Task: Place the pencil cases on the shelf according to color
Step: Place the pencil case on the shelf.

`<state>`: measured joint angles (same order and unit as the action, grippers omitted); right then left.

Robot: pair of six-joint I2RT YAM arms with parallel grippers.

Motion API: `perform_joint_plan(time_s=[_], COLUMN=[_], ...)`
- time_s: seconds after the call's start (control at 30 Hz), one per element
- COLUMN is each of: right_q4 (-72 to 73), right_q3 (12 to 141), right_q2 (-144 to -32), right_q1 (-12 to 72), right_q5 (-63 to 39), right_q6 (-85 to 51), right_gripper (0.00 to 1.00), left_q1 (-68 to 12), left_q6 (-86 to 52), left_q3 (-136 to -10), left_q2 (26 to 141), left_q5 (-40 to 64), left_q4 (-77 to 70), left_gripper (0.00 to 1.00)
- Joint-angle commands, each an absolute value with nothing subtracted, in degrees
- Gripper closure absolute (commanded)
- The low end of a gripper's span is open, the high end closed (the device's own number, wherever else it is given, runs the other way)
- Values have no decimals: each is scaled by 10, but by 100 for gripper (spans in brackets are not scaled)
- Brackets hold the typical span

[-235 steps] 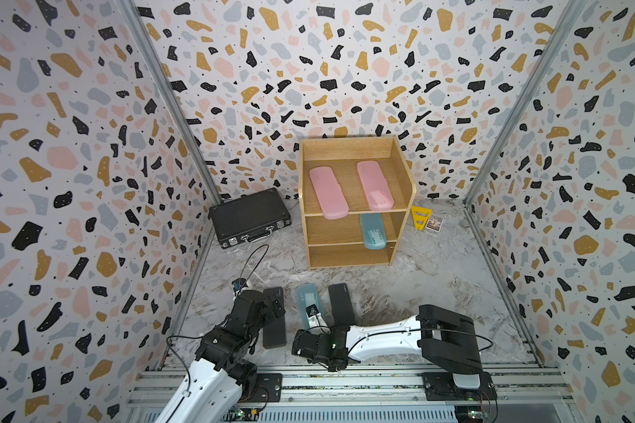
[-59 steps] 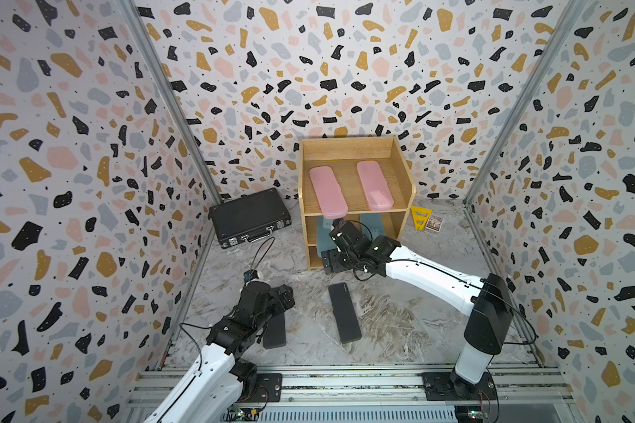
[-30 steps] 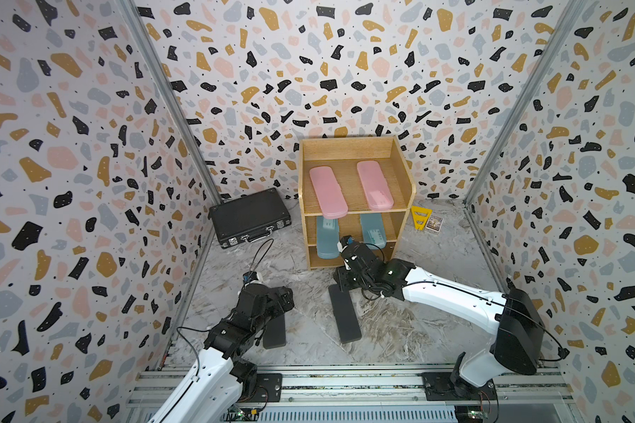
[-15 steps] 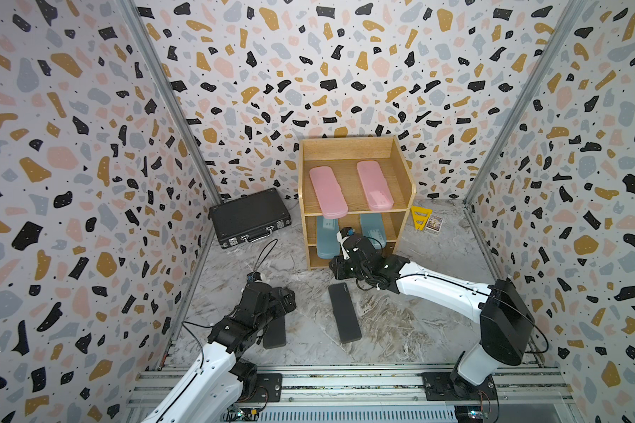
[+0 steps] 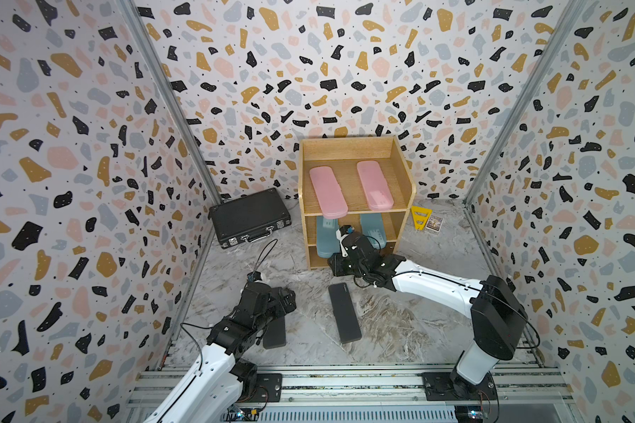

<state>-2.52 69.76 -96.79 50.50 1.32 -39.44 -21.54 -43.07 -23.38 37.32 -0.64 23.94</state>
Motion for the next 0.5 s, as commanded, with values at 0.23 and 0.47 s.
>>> perform_joint_plan(time_s=[0.23,0.47], right_q4=[33,-21], right_q3=[709,675], right_q2=[-956,-915], right_q1=[504,504], right_q5=[21,-4], right_q6=[-411,-401], right_gripper=[71,33], left_q1=[-212,-213], left_q6=[-416,-411], left_q3=[-230,-228], left_q2=[373,395], left_q5=[0,26], left_q4=[232,224], left_gripper=[0,0])
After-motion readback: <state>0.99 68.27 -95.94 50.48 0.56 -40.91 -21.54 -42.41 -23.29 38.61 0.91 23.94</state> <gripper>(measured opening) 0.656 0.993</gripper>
